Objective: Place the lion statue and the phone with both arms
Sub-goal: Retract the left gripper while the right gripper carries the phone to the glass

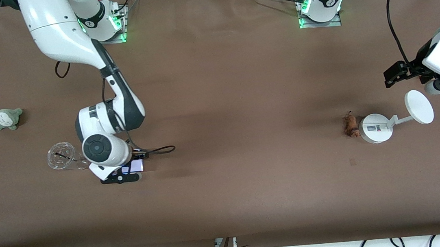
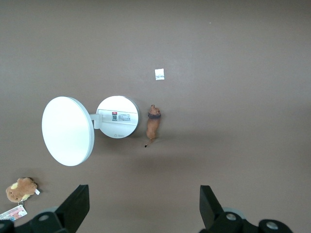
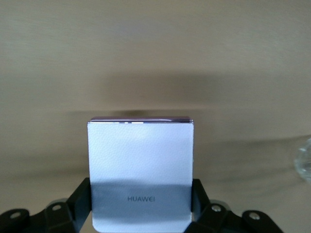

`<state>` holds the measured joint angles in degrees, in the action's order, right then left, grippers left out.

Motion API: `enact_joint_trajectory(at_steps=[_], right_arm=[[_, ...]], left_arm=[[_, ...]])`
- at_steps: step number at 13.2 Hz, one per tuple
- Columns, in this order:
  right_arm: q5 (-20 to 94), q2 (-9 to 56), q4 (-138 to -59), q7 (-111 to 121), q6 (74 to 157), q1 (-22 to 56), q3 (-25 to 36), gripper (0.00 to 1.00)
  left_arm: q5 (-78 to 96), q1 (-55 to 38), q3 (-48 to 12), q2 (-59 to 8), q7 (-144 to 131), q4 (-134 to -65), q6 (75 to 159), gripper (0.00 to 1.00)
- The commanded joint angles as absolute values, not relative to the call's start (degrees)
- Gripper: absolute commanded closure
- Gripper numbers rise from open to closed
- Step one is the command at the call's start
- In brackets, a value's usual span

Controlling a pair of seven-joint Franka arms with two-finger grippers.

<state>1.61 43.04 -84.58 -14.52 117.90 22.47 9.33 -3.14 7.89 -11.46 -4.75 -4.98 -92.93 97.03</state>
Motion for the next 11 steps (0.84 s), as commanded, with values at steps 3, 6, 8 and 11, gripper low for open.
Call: enact_joint_trajectory(at_steps=[3, 6, 8, 11], right_arm=[[1.9, 41.8, -89.2, -13.2, 120.0, 18.0, 8.9, 0.47], [3.1, 41.7, -91.8, -12.8, 122.2, 17.5, 8.9, 0.47], [3.4, 41.7, -94.5, -12.6, 125.3, 17.4, 8.9, 0.47], [3.4, 41.7, -95.3, -11.9, 126.3, 17.4, 8.9, 0.0]], left_arm=[[-1.8, 8.4, -12.9, -2.0, -4.7, -95.2, 98.2, 0.0], [-1.8, 8.8, -12.8, -2.3, -4.7, -94.8, 98.1, 0.0], [-1.9, 8.8, -12.7, -2.2, -4.8, -94.7, 97.3, 0.0], [-1.9, 8.7, -12.9, -2.2, -4.8, -94.7, 97.2, 0.0]])
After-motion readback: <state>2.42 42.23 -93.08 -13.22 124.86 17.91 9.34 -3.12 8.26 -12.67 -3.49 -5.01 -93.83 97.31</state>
